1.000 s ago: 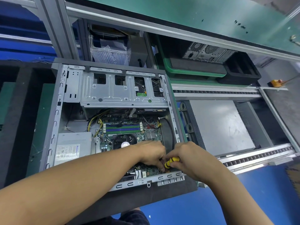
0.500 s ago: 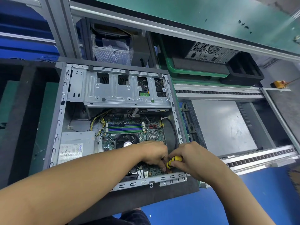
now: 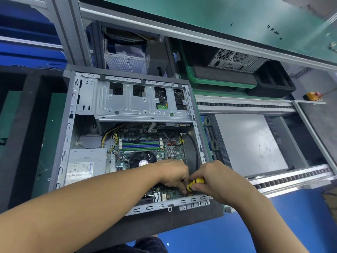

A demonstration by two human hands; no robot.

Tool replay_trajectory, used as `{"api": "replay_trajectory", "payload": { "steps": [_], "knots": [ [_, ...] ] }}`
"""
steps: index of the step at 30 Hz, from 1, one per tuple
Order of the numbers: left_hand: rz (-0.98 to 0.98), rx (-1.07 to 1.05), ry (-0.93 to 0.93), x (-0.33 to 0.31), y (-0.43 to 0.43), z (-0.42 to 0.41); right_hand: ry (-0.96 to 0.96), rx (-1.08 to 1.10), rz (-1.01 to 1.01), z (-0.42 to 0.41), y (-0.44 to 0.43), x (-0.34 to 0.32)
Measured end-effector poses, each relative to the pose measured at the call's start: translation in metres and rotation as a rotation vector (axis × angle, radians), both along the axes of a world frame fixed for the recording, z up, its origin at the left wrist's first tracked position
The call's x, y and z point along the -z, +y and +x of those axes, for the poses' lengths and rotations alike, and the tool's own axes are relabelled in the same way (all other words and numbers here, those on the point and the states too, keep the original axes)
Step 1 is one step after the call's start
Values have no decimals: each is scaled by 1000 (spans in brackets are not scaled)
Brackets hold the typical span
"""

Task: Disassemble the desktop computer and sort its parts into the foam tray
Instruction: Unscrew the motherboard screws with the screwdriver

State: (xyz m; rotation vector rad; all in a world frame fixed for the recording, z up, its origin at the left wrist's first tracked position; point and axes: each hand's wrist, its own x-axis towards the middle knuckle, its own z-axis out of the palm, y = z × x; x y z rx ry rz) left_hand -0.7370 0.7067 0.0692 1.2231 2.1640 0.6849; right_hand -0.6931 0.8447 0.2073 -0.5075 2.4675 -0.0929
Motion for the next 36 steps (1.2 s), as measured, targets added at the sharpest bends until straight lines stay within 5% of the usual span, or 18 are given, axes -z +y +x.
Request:
{"api": "replay_trajectory", "payload": {
  "steps": [15,22,26,30,36],
  "knots": [
    [196,-90,-465,-9,-2,-9,-41,-29,80,-4,-10,-3],
    [150,-152,-352,-8,2,-5,-63,-108,124,-3,-10,-3],
    [182,-153,-368,-9,1,-7,43,107,11,0,-11,-11],
    [169,-135,-371,-8,5,-8,238,195,288,8,-18,-14],
    [172,-155,-382,-7,8,-10,102,277,277,10,-20,-10]
  ]
}}
